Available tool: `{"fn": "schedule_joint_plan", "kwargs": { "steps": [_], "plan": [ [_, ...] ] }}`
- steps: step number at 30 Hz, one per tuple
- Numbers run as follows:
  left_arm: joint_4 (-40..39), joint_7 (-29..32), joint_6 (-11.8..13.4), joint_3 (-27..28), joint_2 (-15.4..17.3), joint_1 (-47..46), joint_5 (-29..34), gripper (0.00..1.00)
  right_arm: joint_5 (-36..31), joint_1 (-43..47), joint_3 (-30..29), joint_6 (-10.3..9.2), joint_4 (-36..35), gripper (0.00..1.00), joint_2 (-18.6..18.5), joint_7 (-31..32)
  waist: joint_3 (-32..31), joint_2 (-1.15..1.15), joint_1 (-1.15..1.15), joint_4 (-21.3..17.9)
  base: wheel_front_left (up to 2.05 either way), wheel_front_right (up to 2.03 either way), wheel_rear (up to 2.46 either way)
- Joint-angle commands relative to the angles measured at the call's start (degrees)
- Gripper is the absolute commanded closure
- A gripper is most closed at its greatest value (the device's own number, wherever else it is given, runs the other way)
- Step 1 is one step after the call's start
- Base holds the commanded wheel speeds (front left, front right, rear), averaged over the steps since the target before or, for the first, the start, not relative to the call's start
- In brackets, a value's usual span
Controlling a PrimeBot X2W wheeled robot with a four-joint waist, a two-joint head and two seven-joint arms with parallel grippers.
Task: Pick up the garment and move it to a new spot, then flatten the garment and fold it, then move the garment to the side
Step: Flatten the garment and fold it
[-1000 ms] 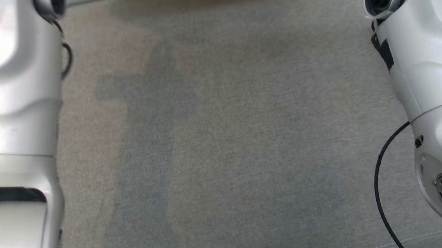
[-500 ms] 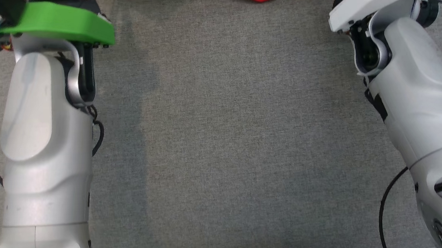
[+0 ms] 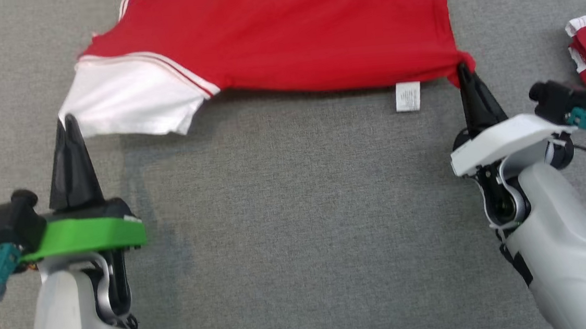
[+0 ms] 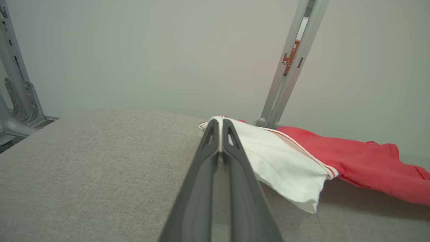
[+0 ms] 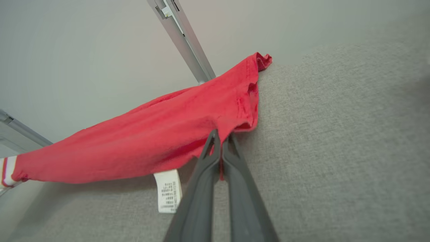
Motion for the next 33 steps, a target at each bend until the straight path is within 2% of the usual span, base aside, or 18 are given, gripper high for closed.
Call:
{"fn": "schedule_joint_plan", "kwargs": {
  "steps": [1, 5, 10, 19, 27, 33],
  "plan": [
    [-1.3, -0.2, -0.2, 0.0, -0.1, 3.2, -0.4, 1.0, 0.5, 3.0, -0.5, -0.03, -1.3, 1.0, -0.3, -0.2, -5.7, 0.0, 0.0, 0.8, 0.0, 0.0, 0.0],
    [-4.8, -0.2, 0.9, -1.5, -0.3, 11.5, -2.4, 1.0, 0.4, 10.9, -1.9, -0.04, -5.9, 1.0, -0.6, -0.2, -10.3, 0.0, 0.0, 2.0, 0.0, 0.0, 0.0],
    [-9.8, -0.2, 3.9, -6.0, -0.3, 22.2, -5.8, 1.0, -0.6, 22.6, -5.3, -0.04, -12.7, 1.0, -0.5, -0.2, -16.7, 0.0, 0.0, 3.6, 0.0, 0.0, 0.0],
    [-17.3, -0.2, 6.5, -9.3, -0.3, 34.9, -6.1, 1.0, -0.7, 39.1, -7.8, -0.04, -22.3, 1.0, 1.2, 0.1, -21.6, 0.0, 0.0, 4.6, 0.0, 0.0, 0.0],
    [-21.0, 0.6, 6.8, -9.6, 0.8, 41.9, -6.1, 1.0, -0.9, 48.0, -9.8, -0.04, -28.6, 1.0, 2.5, 2.9, -23.1, 0.0, 0.0, 4.5, 0.0, 0.0, 0.0],
    [-18.4, 2.6, 6.4, -10.9, 1.6, 42.6, -5.5, 1.0, -1.0, 49.1, -10.3, -0.04, -27.7, 1.0, 3.9, 5.1, -23.2, 0.0, 0.0, 4.1, 0.0, 0.0, 0.0]
  ]
}}
